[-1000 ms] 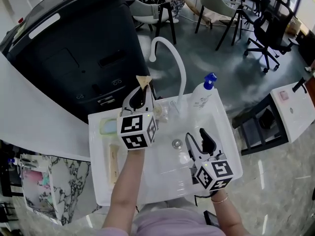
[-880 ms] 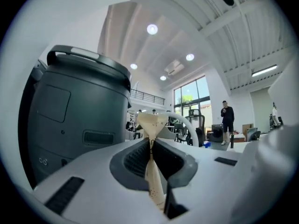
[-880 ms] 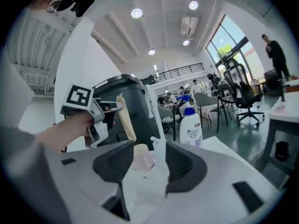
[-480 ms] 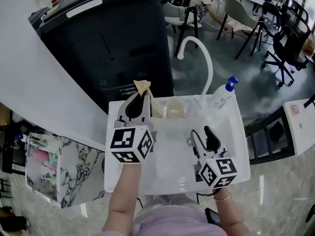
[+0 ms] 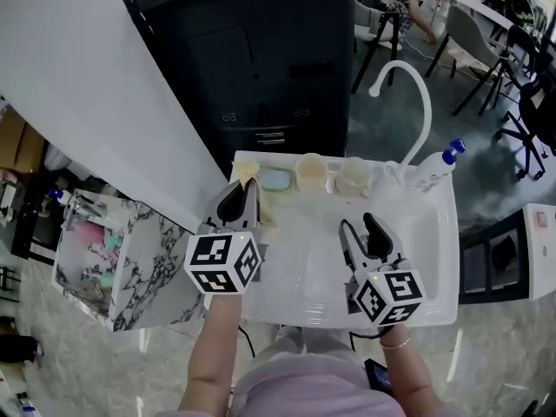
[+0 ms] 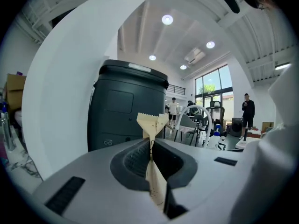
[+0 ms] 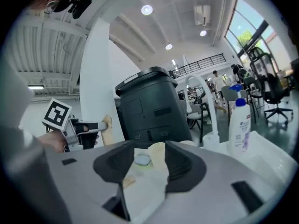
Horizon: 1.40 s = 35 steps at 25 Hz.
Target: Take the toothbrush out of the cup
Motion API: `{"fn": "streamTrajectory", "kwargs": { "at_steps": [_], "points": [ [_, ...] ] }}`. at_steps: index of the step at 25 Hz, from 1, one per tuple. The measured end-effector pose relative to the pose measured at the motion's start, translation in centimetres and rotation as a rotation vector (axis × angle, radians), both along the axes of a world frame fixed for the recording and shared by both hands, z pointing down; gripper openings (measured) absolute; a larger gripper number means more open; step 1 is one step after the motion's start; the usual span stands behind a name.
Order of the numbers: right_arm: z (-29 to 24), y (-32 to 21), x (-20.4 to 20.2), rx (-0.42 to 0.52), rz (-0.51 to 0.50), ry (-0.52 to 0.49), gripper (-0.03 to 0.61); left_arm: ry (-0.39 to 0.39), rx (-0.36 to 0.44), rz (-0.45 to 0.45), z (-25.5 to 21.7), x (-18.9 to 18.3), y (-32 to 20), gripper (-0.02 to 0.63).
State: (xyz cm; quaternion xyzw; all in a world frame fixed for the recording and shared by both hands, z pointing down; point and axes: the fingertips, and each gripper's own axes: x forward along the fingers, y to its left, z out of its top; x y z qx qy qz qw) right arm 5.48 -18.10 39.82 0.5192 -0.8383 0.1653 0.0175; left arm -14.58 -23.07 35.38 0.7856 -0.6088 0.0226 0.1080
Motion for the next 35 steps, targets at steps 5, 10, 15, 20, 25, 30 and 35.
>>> {"fn": "streamTrajectory", "kwargs": {
  "at_steps": [5,10,15,20,25,30,35],
  "points": [
    [0.5,0.4,-2.1,-0.015,-0.032,0.006,0.209,-0.006,-0.123,0.001,3.6,-2.0,2.4,0.012],
    [0.9,0.5,-3.1,-0.026,-0.038,0.004,0.209,-0.005,-0.244,0.033,7.9,-1.6,4.8,0.012],
    [1.3,1.1,-3.1,-0.036,-0.030,0.003,0.209,-0.046,-0.351,0.093,12.2,0.1,6.8,0.012],
    [1.7,1.4,-2.2,-0.044,-0.010,0.004,0.209,-0.059,-0.425,0.128,15.1,1.5,7.2,0.011],
    [1.9,1.4,-0.9,-0.047,0.020,0.002,0.207,-0.136,-0.453,0.160,16.4,3.0,5.8,0.011],
    [2.1,1.3,0.3,-0.054,0.038,0.000,0.206,-0.191,-0.519,0.173,19.1,4.0,4.2,0.009],
    [2.4,0.9,1.8,-0.058,0.061,0.000,0.206,-0.237,-0.585,0.163,21.9,4.4,2.8,0.008]
  ]
}}
